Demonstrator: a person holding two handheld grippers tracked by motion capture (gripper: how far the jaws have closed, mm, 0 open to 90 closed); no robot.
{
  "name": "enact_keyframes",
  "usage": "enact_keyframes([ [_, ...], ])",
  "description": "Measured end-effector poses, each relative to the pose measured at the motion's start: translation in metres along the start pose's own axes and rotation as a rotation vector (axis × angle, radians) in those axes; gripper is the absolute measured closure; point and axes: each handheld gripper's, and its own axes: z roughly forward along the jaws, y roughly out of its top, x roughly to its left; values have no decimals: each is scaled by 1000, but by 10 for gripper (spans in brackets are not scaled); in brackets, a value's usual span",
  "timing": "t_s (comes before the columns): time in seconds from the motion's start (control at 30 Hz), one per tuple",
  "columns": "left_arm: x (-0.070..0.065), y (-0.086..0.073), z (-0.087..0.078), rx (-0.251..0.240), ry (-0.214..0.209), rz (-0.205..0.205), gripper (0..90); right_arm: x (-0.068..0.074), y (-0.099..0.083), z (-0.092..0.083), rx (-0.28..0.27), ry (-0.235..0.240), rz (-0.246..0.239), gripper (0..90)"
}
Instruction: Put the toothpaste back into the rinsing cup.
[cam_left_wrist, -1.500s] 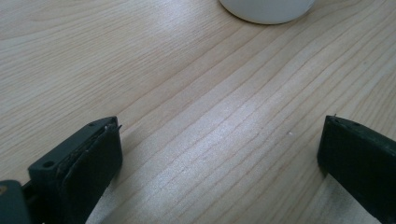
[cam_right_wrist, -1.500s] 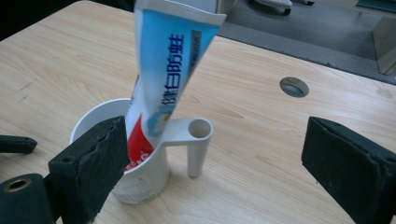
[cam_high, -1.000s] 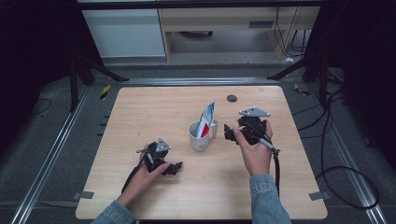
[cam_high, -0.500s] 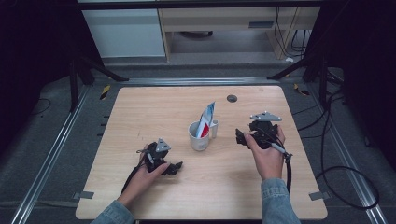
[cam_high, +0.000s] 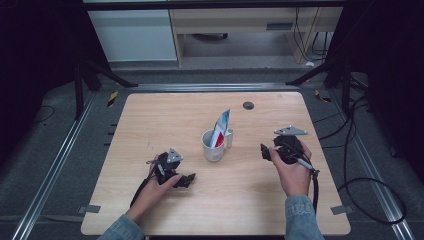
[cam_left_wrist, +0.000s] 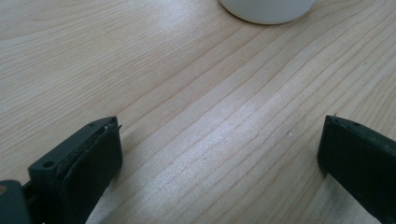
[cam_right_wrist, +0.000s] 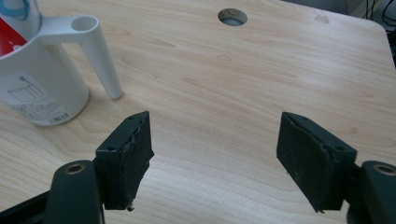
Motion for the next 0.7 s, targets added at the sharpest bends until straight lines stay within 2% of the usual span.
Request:
enact_keyframes([
  [0.17, 0, 0, 0, 0, 0, 0, 0, -3, -8, 4, 7, 10, -12, 268],
  [0.33, 0, 0, 0, 0, 1, 1, 0, -6, -16, 12, 18, 9, -19, 201],
  [0.7, 0, 0, 0, 0, 0, 0, 0, -14, -36, 27, 49, 5, 34, 149],
])
